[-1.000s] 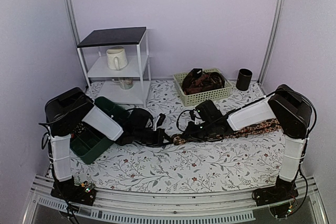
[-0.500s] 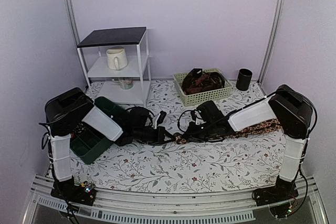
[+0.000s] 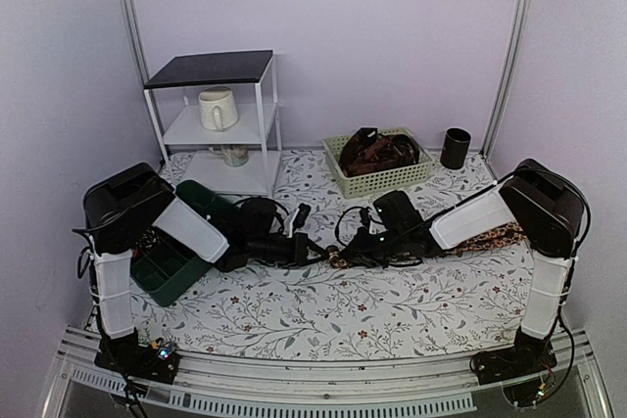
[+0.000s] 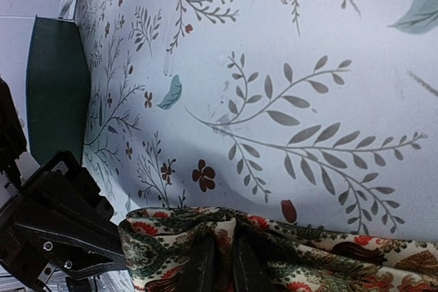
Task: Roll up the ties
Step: Roll the tie at the center of the board.
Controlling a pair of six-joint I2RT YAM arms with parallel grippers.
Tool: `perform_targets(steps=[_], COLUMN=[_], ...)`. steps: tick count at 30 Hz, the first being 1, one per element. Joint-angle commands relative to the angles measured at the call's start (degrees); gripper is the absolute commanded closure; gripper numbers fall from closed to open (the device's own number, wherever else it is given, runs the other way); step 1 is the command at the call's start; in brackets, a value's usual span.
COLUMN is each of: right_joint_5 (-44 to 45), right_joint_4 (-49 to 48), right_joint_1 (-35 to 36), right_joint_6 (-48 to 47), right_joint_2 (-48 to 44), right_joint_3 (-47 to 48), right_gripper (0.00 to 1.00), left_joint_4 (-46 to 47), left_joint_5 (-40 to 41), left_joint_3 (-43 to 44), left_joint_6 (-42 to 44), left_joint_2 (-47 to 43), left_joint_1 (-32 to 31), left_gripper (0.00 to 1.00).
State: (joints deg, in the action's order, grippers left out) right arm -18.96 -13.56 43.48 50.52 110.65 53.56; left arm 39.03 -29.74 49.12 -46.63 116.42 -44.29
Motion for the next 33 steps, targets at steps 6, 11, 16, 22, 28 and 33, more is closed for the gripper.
perform_targets(steps=[6, 11, 16, 22, 28, 33], right_joint_5=[-6.1, -5.6, -1.3, -0.9, -5.0, -5.9], right_joint_4=[-5.0, -4.0, -2.3, -2.5, -7.9, -10.1], right_joint_1=[0.9, 1.0, 1.0, 0.6, 0.0, -0.5], right_joint_6=[7.0, 7.6, 5.5, 2.6, 3.1, 4.6], right_joint_2=[3.1, 4.5, 2.6, 1.1, 1.6, 0.6], right_joint_3=[1.5, 2.3, 0.9, 0.9, -0.3, -1.9], right_gripper=[0.88, 0.87, 0.88, 0.92, 0.93, 0.87], left_joint_4=[2.9, 3.4, 3.7, 4.4, 4.4, 4.3], left_joint_5=[-1.9, -2.5, -3.3, -4.2, -4.3, -4.1], left_joint_3=[-1.0, -1.0, -0.8, 0.2, 1.5, 2.3], left_joint_6=[0.3, 0.2, 0.1, 0.0, -0.3, -0.7], left_joint_2=[-1.2, -1.0, -0.5, 0.3, 1.3, 2.2], left_joint_1=[1.8, 2.0, 1.9, 1.9, 1.5, 1.2], left_gripper=[1.00, 1.00, 1.00, 1.00, 1.00, 1.00])
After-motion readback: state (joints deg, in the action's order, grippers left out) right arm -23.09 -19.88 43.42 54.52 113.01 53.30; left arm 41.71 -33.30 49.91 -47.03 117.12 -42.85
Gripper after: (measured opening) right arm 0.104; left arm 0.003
